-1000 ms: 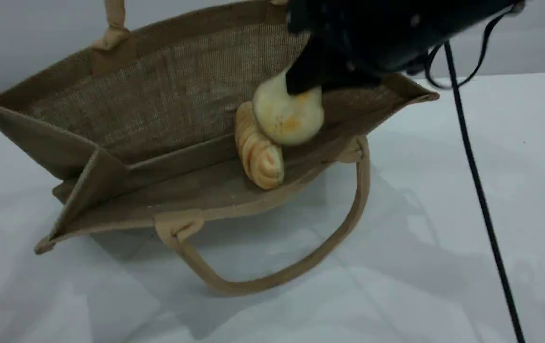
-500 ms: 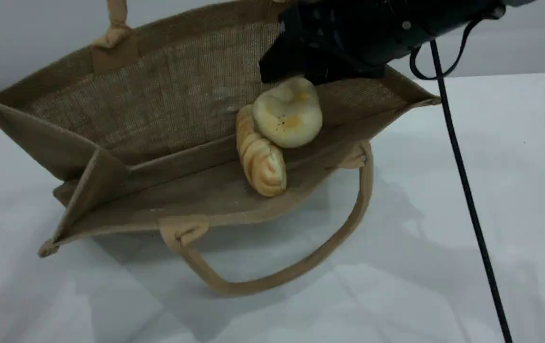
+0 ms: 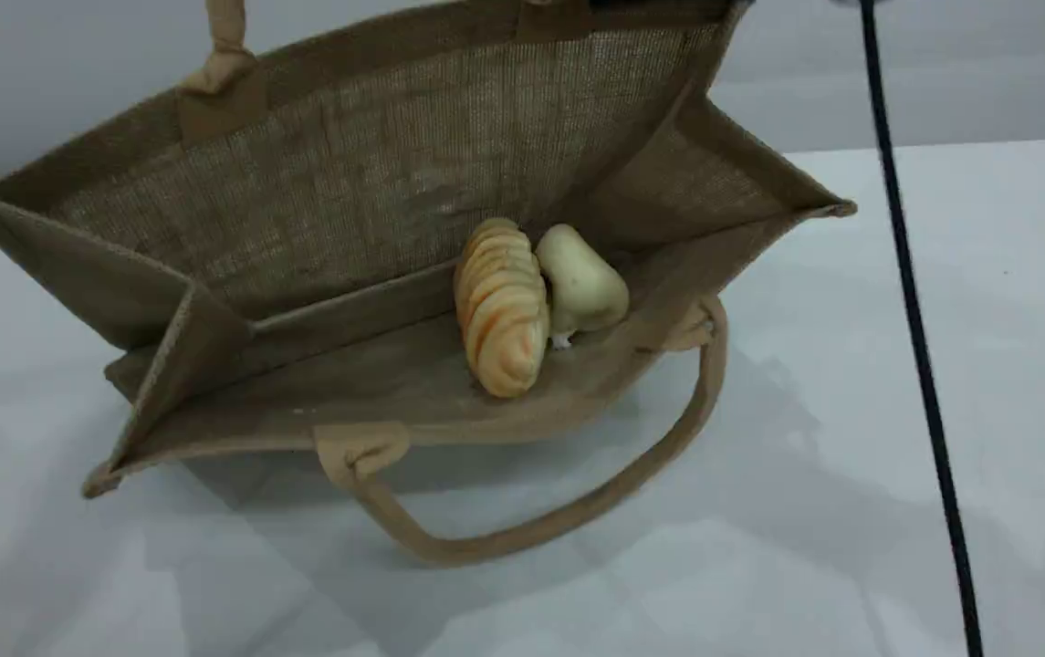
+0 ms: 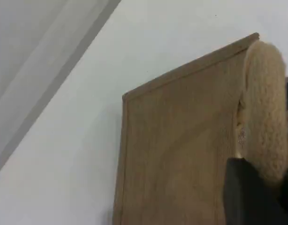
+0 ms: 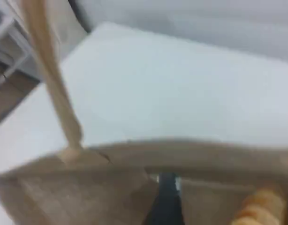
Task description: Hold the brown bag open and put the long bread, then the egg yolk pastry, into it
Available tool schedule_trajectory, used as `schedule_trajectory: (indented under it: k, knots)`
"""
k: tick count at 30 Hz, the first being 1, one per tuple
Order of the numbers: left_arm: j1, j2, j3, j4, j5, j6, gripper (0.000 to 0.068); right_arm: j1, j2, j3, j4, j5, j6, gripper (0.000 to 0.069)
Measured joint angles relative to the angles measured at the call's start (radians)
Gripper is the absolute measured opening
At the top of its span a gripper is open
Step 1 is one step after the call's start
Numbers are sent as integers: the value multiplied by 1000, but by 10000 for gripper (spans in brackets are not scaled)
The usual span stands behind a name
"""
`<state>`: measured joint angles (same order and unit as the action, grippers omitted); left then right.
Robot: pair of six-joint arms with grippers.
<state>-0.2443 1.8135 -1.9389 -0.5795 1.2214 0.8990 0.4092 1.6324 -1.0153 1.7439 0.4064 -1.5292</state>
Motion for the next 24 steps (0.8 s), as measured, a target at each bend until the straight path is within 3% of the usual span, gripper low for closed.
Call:
schedule_trajectory:
  k: [6, 12, 24]
  knots:
    - [0, 0, 1, -9, -1, -24, 87, 0, -172, 1, -44, -42, 67, 569]
    - [0, 3, 2, -95, 0, -23, 87, -1, -323, 1, -204, -47, 218, 569]
    - [-10, 29, 138, -108, -2, -1, 87, -1, -487, 1, -811, 198, 805, 569]
